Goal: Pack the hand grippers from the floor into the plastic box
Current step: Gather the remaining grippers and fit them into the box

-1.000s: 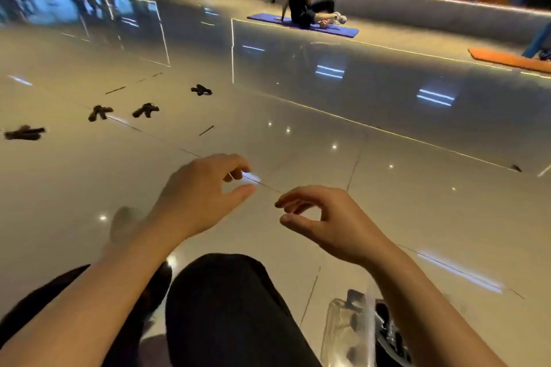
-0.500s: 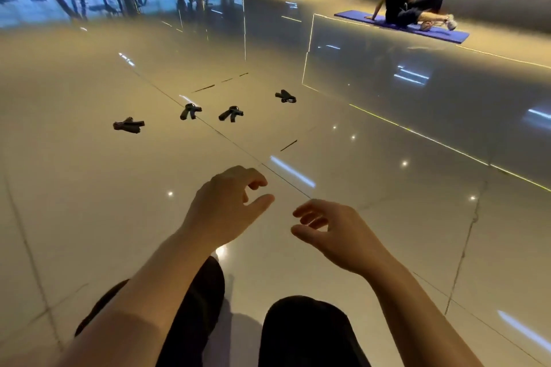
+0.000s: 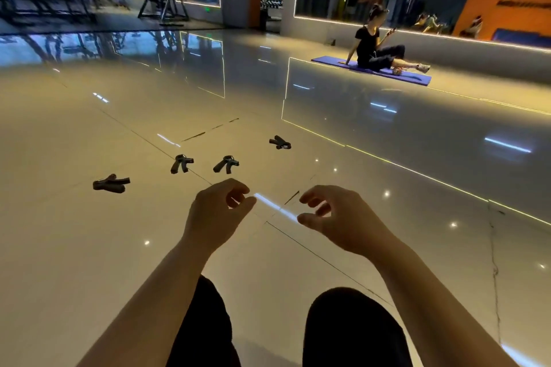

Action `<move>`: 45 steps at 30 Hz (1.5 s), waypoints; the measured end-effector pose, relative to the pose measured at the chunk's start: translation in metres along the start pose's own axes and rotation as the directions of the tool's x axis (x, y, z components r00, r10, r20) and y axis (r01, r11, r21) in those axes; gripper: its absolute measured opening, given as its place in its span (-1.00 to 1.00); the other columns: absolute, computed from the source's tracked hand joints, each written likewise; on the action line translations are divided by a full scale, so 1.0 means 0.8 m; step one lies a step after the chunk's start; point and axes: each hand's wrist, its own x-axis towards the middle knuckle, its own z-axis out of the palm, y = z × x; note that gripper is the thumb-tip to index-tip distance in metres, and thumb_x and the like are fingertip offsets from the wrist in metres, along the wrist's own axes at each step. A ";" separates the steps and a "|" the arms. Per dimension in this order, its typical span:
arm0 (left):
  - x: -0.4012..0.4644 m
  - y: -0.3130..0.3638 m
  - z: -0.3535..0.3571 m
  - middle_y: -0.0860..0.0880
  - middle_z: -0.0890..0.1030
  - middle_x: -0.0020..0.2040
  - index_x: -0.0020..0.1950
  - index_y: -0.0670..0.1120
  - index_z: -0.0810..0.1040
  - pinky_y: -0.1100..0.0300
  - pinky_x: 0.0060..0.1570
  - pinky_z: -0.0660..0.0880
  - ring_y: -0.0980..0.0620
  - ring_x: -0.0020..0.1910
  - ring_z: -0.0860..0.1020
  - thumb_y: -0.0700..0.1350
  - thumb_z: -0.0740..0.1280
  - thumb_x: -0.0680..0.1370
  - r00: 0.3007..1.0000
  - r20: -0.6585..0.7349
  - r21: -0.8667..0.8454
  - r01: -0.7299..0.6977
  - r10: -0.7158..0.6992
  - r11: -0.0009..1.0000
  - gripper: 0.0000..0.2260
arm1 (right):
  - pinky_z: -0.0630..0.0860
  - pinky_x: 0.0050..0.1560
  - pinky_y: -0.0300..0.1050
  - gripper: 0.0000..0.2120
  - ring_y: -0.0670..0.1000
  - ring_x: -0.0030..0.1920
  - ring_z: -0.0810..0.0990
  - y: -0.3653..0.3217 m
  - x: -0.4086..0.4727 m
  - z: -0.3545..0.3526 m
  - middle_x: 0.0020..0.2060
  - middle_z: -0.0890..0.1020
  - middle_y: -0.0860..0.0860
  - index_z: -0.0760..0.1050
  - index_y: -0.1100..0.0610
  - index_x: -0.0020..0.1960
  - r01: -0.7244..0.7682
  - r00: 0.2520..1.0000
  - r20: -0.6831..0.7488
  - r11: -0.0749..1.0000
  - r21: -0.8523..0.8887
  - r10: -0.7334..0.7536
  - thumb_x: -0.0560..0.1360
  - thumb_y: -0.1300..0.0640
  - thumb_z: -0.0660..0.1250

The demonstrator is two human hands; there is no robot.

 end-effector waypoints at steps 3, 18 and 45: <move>0.023 -0.007 0.008 0.13 0.59 -0.22 -0.03 -0.02 0.58 0.29 -0.18 0.46 0.18 -0.20 0.55 -0.04 0.42 0.46 0.999 0.034 -0.055 -0.002 0.004 0.999 -0.87 | 0.50 0.03 -0.19 -0.68 -0.12 -0.04 0.56 -0.005 0.030 0.010 0.02 0.55 -0.12 0.51 -0.01 0.17 -0.003 1.000 -0.001 1.000 -0.016 0.003 0.45 -0.04 0.40; 0.111 -0.113 0.041 0.17 0.55 -0.21 0.02 0.00 0.57 0.32 -0.17 0.45 0.21 -0.17 0.54 -0.01 0.39 0.47 0.980 0.106 -0.003 0.167 -0.166 0.986 -0.84 | 0.37 0.09 -0.20 -0.63 -0.07 0.09 0.48 0.007 0.210 0.096 0.22 0.49 -0.02 0.45 -0.01 0.24 0.056 0.985 0.171 0.990 -0.131 -0.033 0.47 -0.04 0.37; 0.472 -0.262 0.077 0.12 0.58 -0.13 0.09 0.02 0.52 0.19 -0.13 0.52 0.15 -0.20 0.58 0.02 0.37 0.47 0.952 0.215 0.038 0.213 -0.216 0.976 -0.78 | 0.39 0.09 -0.12 -0.55 0.03 0.16 0.44 0.049 0.552 0.101 0.27 0.36 -0.02 0.30 -0.02 0.36 -0.043 0.957 0.251 0.930 -0.366 0.143 0.51 -0.06 0.29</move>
